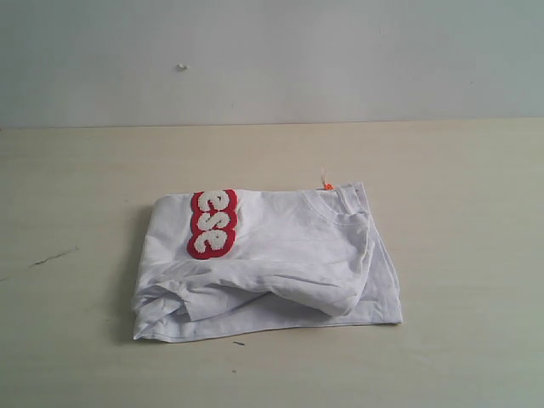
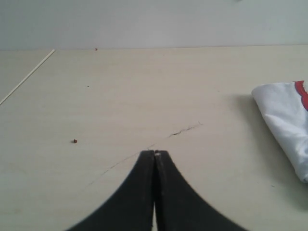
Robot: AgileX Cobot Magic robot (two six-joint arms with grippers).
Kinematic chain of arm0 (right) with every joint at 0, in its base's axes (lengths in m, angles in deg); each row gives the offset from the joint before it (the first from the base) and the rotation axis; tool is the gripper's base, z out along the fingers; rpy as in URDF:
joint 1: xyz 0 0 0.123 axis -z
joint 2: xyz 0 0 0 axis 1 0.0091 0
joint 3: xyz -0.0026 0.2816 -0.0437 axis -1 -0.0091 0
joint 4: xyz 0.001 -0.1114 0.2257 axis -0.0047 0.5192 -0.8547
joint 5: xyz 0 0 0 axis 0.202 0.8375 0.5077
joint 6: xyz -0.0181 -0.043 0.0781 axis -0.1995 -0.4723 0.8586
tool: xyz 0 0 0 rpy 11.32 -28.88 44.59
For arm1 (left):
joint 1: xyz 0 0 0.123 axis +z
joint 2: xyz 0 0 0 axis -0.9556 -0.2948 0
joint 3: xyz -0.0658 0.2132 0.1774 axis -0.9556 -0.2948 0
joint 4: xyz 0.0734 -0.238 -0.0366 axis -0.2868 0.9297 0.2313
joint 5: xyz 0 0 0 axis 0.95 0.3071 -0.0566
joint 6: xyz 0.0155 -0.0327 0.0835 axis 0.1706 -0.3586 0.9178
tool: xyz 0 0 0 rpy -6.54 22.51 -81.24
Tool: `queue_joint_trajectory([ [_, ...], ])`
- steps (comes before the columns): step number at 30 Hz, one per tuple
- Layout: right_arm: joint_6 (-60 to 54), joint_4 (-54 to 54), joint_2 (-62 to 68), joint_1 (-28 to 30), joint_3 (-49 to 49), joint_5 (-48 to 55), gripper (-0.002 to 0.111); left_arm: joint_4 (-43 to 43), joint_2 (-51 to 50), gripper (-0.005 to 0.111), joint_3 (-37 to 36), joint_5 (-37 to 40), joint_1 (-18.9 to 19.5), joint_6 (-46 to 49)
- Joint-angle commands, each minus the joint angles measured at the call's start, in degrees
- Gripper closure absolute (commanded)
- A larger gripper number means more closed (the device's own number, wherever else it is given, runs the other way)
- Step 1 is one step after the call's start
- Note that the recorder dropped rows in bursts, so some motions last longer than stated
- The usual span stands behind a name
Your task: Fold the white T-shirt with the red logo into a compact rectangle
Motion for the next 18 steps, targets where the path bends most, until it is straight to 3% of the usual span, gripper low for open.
queue_joint_trajectory([
  [1, 0.4, -0.2, -0.7, -0.1, -0.1, -0.8, 0.097, 0.4, 0.4, 0.107, -0.2, -0.5, 0.2, 0.0],
  [11, 2.3, 1.7, -0.7, -0.1, -0.1, -0.9, 0.097, 0.4, 0.4, 0.107, -0.2, -0.5, 0.2, 0.0],
  [18, 25.4, 21.4, -2.1, 0.6, -1.0, -1.0, 0.097, 0.4, 0.4, 0.107, -0.2, -0.5, 0.2, 0.0],
])
